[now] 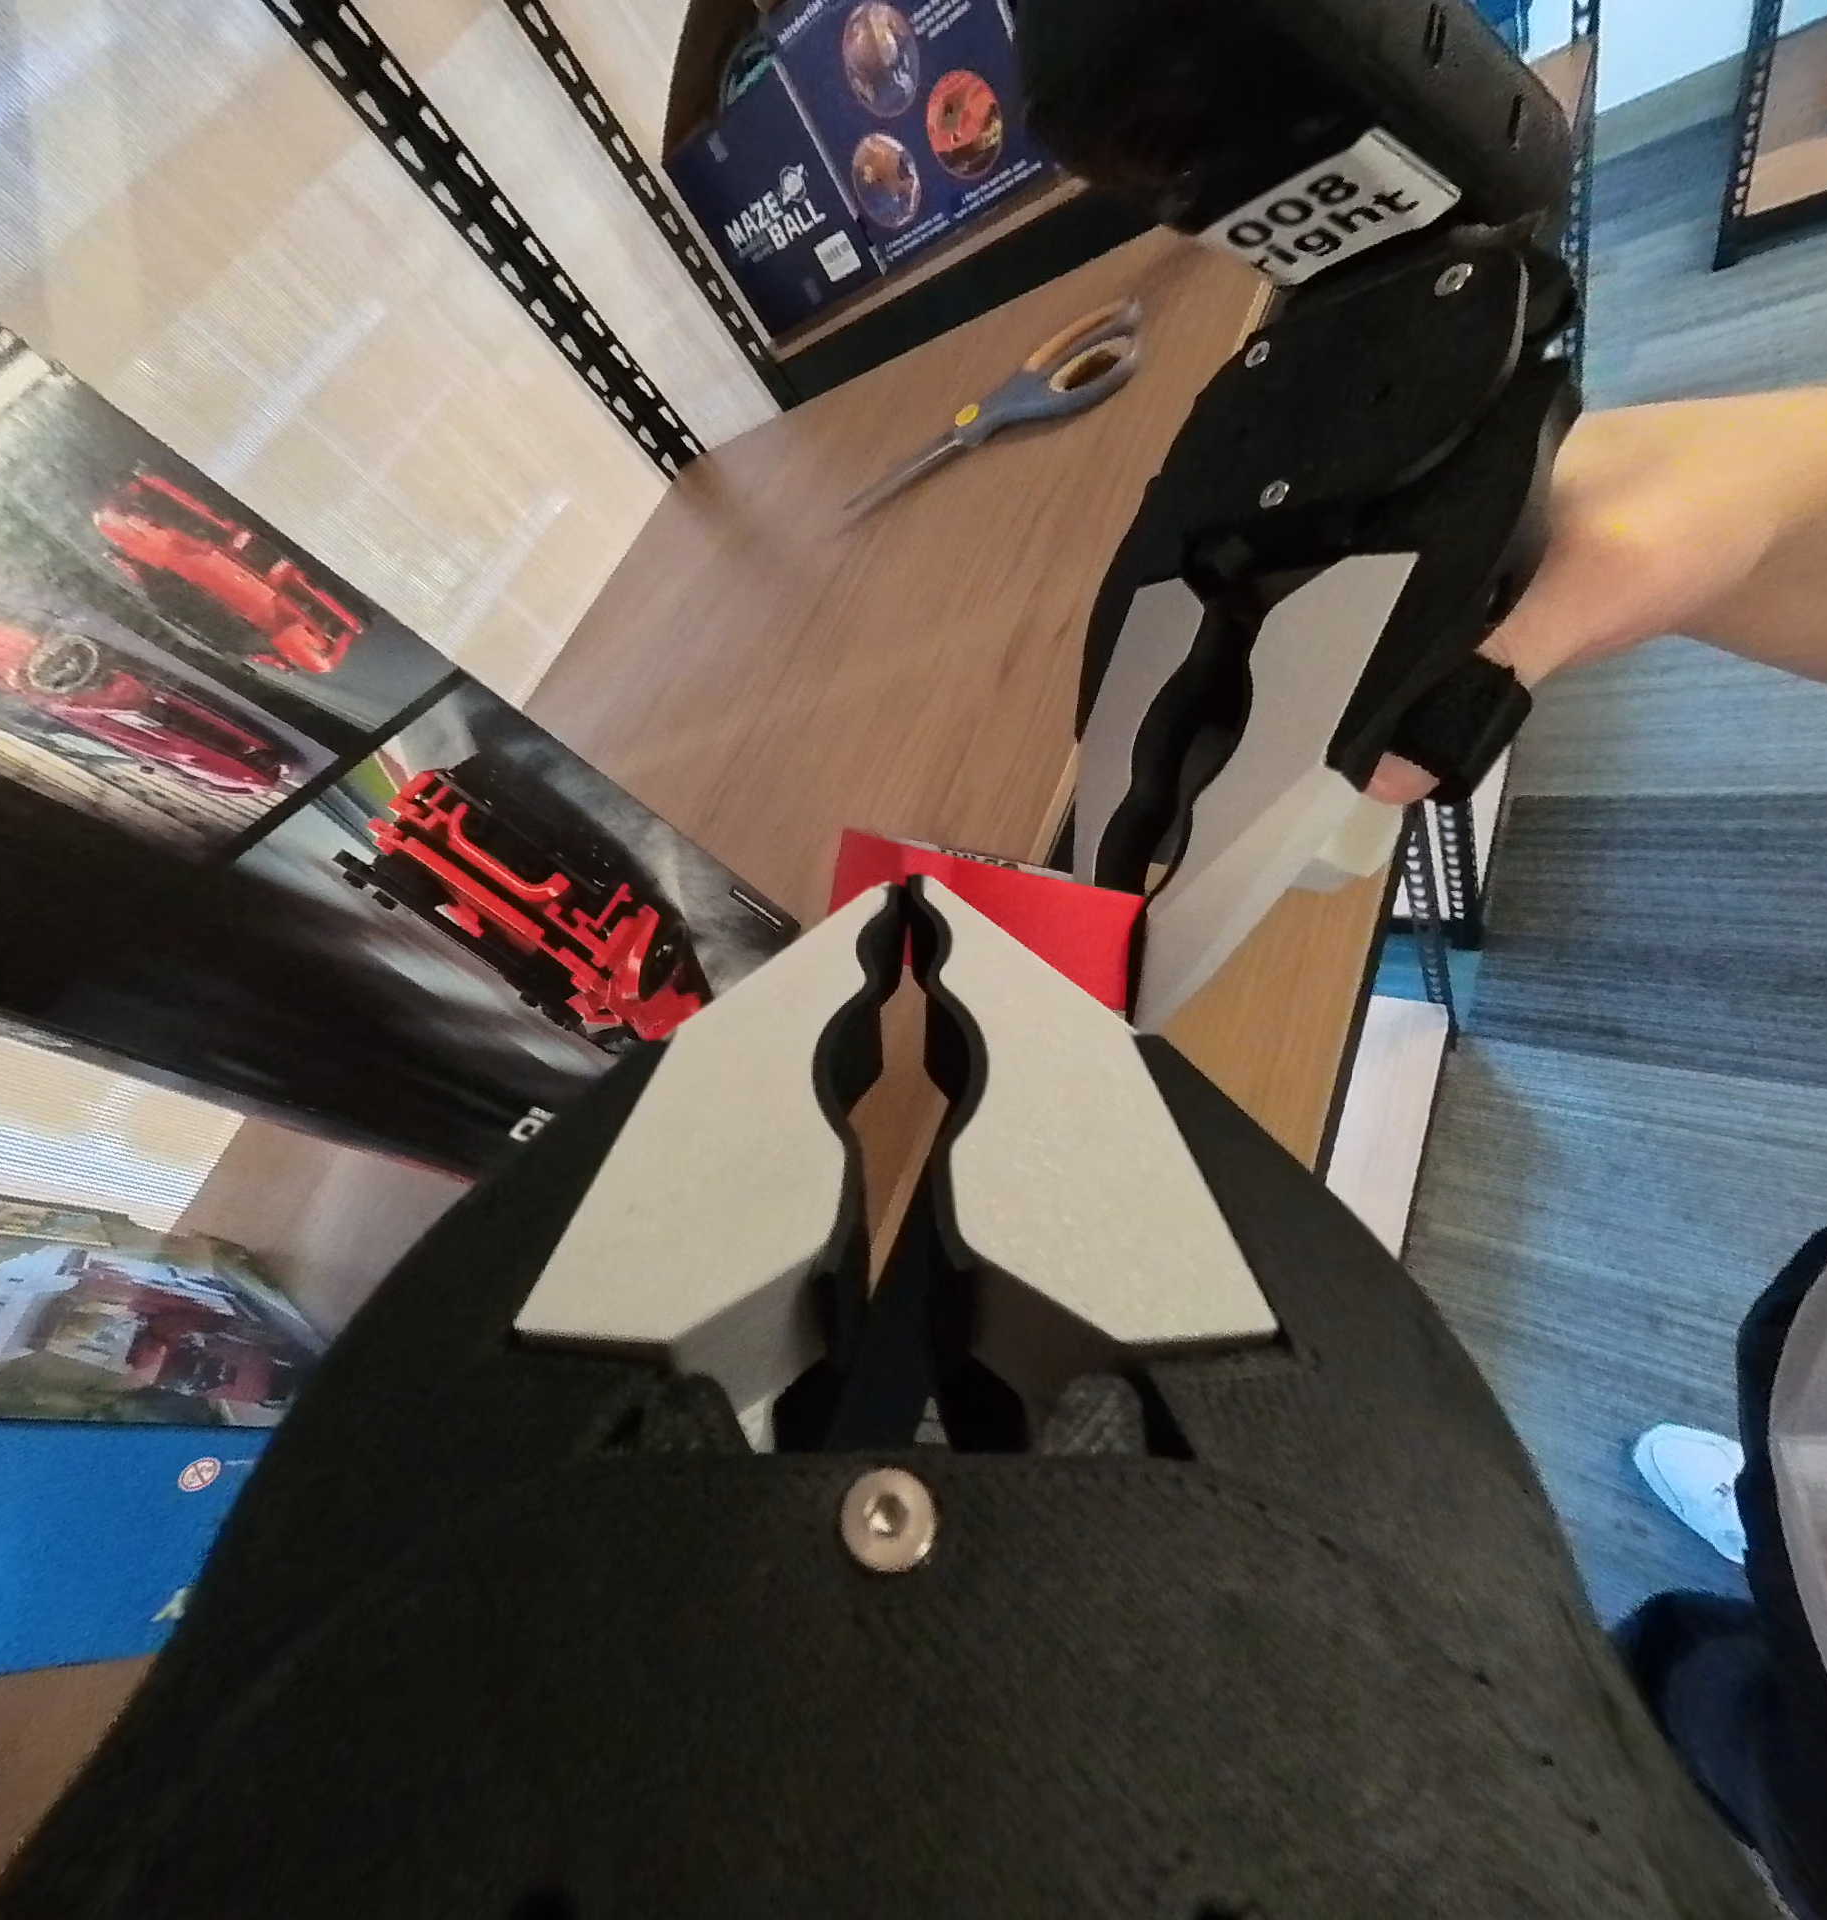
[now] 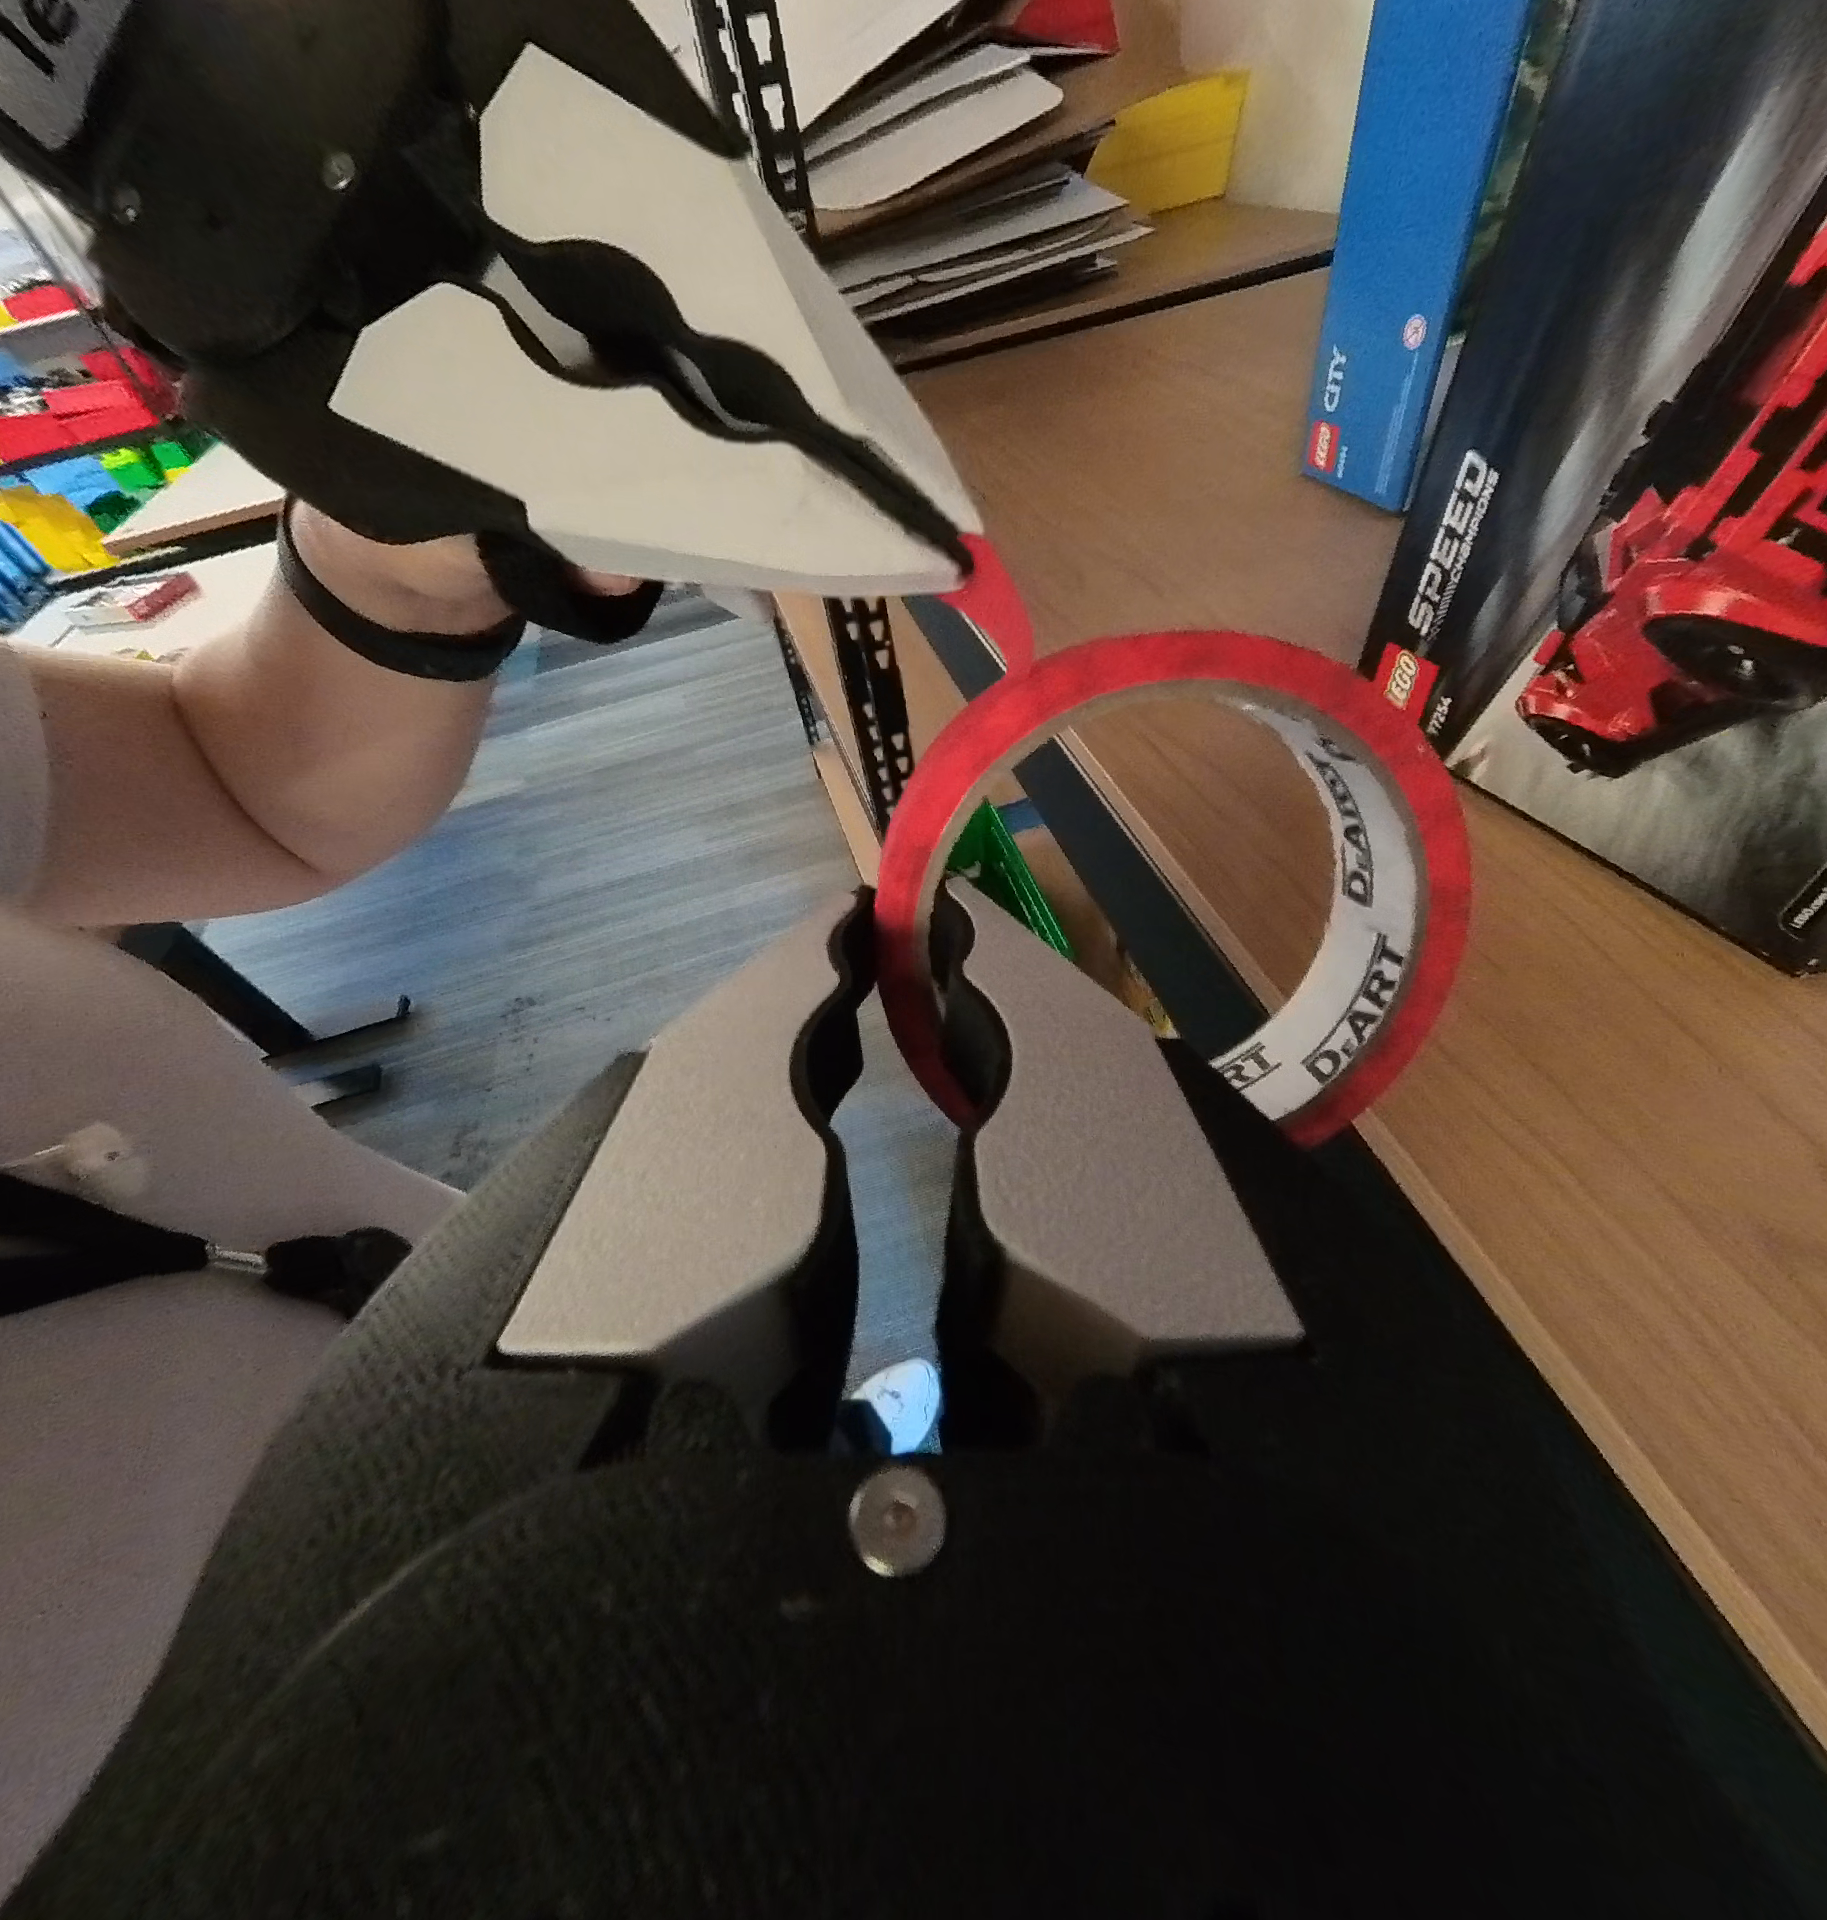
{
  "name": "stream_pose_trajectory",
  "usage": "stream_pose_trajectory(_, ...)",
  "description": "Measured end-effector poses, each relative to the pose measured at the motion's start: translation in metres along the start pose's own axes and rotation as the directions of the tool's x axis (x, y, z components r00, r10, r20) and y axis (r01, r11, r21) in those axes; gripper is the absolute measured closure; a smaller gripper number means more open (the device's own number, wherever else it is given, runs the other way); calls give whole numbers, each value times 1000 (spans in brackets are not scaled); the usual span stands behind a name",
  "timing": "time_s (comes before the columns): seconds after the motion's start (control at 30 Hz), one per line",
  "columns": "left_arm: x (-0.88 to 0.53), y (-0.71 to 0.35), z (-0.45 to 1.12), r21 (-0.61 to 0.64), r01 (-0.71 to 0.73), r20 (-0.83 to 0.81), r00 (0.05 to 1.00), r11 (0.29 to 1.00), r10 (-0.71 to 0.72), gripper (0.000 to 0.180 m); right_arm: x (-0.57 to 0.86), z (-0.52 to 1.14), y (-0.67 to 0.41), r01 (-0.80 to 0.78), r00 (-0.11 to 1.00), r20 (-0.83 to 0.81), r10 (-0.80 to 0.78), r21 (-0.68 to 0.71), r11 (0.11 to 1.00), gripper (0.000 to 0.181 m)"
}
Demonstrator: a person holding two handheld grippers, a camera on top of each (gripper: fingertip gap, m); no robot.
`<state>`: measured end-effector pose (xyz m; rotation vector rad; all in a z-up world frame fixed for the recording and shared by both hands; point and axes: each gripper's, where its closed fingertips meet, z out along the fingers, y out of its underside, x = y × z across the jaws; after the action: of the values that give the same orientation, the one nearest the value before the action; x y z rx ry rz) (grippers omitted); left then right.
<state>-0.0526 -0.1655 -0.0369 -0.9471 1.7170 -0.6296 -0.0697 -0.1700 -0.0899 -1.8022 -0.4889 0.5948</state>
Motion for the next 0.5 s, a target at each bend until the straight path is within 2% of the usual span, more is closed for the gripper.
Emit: stream_pose_trajectory(0.5, -2, 8, -10, -133, 20, -34, 999, 991, -24, 180, 18, 12, -7, -250, 966, 71, 248, 34, 968, 172)
